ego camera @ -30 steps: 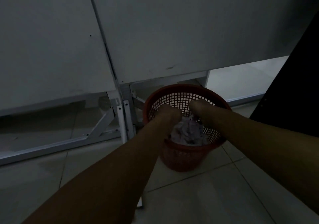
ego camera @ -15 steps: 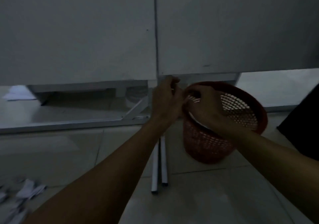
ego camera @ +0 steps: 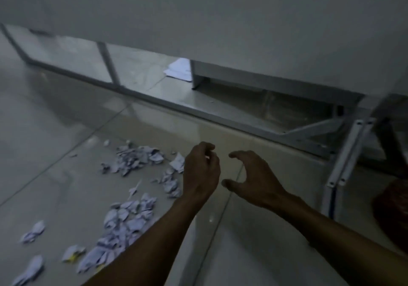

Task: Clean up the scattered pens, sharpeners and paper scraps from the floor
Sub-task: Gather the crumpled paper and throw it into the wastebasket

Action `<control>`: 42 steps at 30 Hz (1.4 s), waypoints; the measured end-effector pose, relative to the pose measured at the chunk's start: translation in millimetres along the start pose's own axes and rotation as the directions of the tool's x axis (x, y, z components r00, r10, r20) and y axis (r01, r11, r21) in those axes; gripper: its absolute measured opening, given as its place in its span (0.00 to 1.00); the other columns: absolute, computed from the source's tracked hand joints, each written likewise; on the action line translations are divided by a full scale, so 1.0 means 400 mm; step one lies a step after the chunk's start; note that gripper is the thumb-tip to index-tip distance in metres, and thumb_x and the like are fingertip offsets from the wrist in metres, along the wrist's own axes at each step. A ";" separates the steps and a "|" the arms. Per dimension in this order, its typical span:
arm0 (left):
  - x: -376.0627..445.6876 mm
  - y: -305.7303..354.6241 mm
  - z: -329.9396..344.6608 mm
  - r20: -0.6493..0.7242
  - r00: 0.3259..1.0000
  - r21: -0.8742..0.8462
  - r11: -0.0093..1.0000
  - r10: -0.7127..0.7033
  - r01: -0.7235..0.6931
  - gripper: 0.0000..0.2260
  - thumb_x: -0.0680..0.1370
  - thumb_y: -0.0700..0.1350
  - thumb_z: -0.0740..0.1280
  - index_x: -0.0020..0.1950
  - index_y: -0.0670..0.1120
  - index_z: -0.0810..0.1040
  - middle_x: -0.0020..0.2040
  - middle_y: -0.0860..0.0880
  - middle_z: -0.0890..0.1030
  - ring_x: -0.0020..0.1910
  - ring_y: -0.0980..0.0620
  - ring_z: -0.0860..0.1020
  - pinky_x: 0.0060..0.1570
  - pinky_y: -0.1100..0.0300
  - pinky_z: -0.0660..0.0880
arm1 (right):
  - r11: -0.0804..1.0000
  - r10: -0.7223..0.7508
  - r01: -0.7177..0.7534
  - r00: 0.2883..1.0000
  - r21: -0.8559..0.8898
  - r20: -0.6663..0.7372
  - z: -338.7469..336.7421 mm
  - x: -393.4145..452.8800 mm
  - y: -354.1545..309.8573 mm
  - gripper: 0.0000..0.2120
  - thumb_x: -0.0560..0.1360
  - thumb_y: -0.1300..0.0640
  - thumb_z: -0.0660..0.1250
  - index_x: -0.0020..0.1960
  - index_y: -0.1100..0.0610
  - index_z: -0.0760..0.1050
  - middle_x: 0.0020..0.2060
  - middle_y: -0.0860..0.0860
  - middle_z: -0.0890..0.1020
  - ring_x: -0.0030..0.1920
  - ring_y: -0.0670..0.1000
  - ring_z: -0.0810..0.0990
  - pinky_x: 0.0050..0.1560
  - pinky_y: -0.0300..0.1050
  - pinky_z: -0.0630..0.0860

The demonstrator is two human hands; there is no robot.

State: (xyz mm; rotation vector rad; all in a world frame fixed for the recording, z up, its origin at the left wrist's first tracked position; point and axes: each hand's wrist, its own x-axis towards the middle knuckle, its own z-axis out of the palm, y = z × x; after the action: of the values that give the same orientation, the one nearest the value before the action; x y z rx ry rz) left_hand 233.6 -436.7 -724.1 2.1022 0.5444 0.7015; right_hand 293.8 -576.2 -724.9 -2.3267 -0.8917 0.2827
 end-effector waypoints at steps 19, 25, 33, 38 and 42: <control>-0.255 -0.493 -0.394 -0.390 0.741 0.353 0.655 -0.546 0.668 0.24 0.80 0.62 0.50 0.74 0.55 0.63 0.78 0.47 0.54 0.77 0.45 0.50 0.74 0.43 0.45 | 0.929 -0.258 0.352 0.836 -0.111 0.485 0.484 0.172 -0.159 0.71 0.43 0.17 0.66 0.76 0.36 0.34 0.78 0.53 0.37 0.77 0.56 0.32 0.76 0.61 0.40; -0.260 -0.501 -0.365 -0.197 0.787 0.279 0.736 -0.585 0.616 0.27 0.79 0.64 0.42 0.77 0.60 0.54 0.79 0.54 0.46 0.77 0.54 0.41 0.72 0.50 0.35 | 0.880 -0.373 0.471 0.771 -0.067 0.516 0.555 0.106 -0.216 0.74 0.43 0.18 0.67 0.76 0.40 0.31 0.78 0.52 0.34 0.76 0.55 0.30 0.75 0.60 0.35; -0.231 -0.476 -0.296 -0.081 0.852 0.142 0.841 -0.516 0.523 0.22 0.83 0.54 0.45 0.76 0.53 0.59 0.78 0.53 0.57 0.77 0.58 0.46 0.74 0.57 0.37 | 0.892 -0.397 0.450 0.829 -0.047 0.395 0.632 0.080 -0.255 0.62 0.58 0.23 0.63 0.76 0.43 0.29 0.79 0.55 0.40 0.77 0.56 0.33 0.76 0.58 0.36; -0.230 -0.437 -0.307 -0.230 0.816 -0.040 0.843 -0.530 0.536 0.15 0.83 0.43 0.56 0.70 0.46 0.66 0.63 0.51 0.75 0.61 0.56 0.73 0.58 0.76 0.67 | 0.891 -0.426 0.454 0.837 0.000 0.344 0.655 0.083 -0.265 0.52 0.64 0.25 0.57 0.79 0.48 0.43 0.79 0.56 0.46 0.78 0.55 0.39 0.74 0.50 0.32; -0.231 -0.437 -0.318 -0.241 0.795 -0.093 0.829 -0.556 0.551 0.21 0.83 0.40 0.56 0.75 0.47 0.57 0.74 0.48 0.66 0.70 0.52 0.68 0.68 0.64 0.65 | 0.871 -0.459 0.491 0.820 -0.010 0.341 0.672 0.083 -0.260 0.48 0.65 0.30 0.61 0.79 0.47 0.50 0.79 0.56 0.48 0.78 0.55 0.42 0.75 0.50 0.33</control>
State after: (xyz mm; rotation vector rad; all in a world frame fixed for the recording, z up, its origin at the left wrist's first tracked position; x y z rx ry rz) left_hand 59.1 -320.8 -831.0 1.7017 1.2374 0.6254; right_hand 156.1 -365.9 -869.8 -2.0782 -1.6520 0.4267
